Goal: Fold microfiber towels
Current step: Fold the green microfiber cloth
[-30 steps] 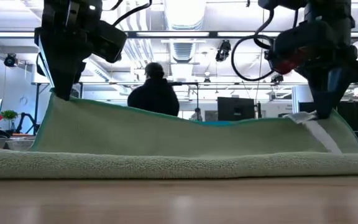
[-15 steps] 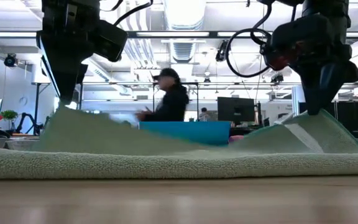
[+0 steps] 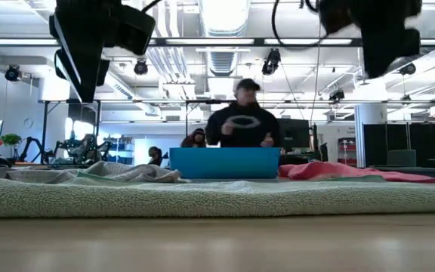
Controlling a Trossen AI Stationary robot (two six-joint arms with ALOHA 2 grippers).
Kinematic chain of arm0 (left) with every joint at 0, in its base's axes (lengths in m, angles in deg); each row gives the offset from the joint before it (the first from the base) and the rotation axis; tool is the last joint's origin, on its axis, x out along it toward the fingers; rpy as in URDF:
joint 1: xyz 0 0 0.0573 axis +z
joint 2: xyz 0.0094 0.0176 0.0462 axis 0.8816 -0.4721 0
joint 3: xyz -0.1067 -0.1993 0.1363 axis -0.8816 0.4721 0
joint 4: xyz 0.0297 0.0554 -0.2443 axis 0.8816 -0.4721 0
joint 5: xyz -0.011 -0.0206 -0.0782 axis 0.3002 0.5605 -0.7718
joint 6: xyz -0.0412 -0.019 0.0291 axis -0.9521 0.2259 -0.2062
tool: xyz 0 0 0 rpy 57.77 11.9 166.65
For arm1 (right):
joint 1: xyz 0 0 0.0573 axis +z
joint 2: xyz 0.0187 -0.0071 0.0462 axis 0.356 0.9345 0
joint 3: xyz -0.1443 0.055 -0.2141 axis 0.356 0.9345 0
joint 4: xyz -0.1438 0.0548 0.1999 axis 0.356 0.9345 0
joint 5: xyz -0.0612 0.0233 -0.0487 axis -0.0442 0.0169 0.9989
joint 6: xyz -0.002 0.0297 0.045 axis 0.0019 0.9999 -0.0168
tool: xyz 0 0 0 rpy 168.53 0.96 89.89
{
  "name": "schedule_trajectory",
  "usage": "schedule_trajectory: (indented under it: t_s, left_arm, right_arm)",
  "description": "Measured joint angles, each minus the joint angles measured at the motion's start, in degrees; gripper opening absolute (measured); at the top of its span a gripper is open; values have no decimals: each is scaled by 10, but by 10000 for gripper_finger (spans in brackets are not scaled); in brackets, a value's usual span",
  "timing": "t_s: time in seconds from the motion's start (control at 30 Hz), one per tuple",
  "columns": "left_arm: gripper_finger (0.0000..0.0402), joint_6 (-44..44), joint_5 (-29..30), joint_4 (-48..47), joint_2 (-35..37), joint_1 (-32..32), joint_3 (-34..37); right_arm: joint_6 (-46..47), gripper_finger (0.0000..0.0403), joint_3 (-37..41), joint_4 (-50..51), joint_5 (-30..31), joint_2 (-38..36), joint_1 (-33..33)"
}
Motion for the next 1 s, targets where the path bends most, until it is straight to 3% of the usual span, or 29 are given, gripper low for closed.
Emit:
schedule_trajectory:
  t_s: [0.13,0.4,0.57,1.0]
  left_arm:
    - [123,0,1,35,9,-6,7]
    - [123,9,1,196,-17,-29,61]
    - [123,11,1,205,-45,-34,72]
    - [123,30,1,206,-63,-35,77]
  right_arm:
    - [-15,90,-19,-11,17,-26,12]
    - [-15,75,1,-38,64,-28,59]
    - [-13,72,38,-80,64,-7,74]
    - [46,67,135,-197,-40,65,74]
